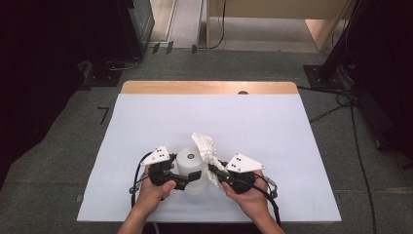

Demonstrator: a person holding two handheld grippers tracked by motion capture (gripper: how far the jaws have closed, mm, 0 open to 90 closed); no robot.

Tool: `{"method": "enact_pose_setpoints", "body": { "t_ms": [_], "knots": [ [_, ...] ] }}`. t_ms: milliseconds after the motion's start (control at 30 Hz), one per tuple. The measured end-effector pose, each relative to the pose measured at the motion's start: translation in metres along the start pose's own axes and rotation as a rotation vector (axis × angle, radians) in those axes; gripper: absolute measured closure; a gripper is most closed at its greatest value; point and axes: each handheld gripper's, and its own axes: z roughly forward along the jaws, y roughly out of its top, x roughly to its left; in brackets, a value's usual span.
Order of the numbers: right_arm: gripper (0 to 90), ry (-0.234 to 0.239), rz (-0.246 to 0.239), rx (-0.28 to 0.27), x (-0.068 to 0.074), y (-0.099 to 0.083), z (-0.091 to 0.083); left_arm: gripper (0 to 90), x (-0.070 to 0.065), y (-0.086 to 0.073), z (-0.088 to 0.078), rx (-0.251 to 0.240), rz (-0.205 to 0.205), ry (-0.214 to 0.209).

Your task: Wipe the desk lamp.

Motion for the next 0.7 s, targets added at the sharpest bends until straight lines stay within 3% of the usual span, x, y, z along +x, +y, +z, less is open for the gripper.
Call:
{"method": "enact_pose_setpoints", "body": {
  "t_ms": [67,167,367,533,700],
  "knots": [
    [77.9,-0.014,0.004,-0.007,-0.003,0.001,-0.003,8.5,-0.001,-0.001,0.003,0.011,0.014,0.01],
    [77.9,-0.031,0.008,-0.027,-0.007,0.002,-0.007,8.6,0.0,0.0,0.001,-0.012,0.032,0.041],
    [77.9,-0.066,0.025,-0.05,-0.013,0.002,-0.012,8.5,0.001,-0.003,-0.002,-0.046,0.155,0.224],
    [78.0,-0.08,0.039,-0.063,-0.017,0.003,-0.015,8.5,0.006,-0.007,-0.007,-0.085,0.218,0.379],
    [78.0,-0.092,0.047,-0.066,-0.02,0.002,-0.016,8.4,0.011,-0.013,-0.008,-0.058,0.258,0.431]
  ]
}}
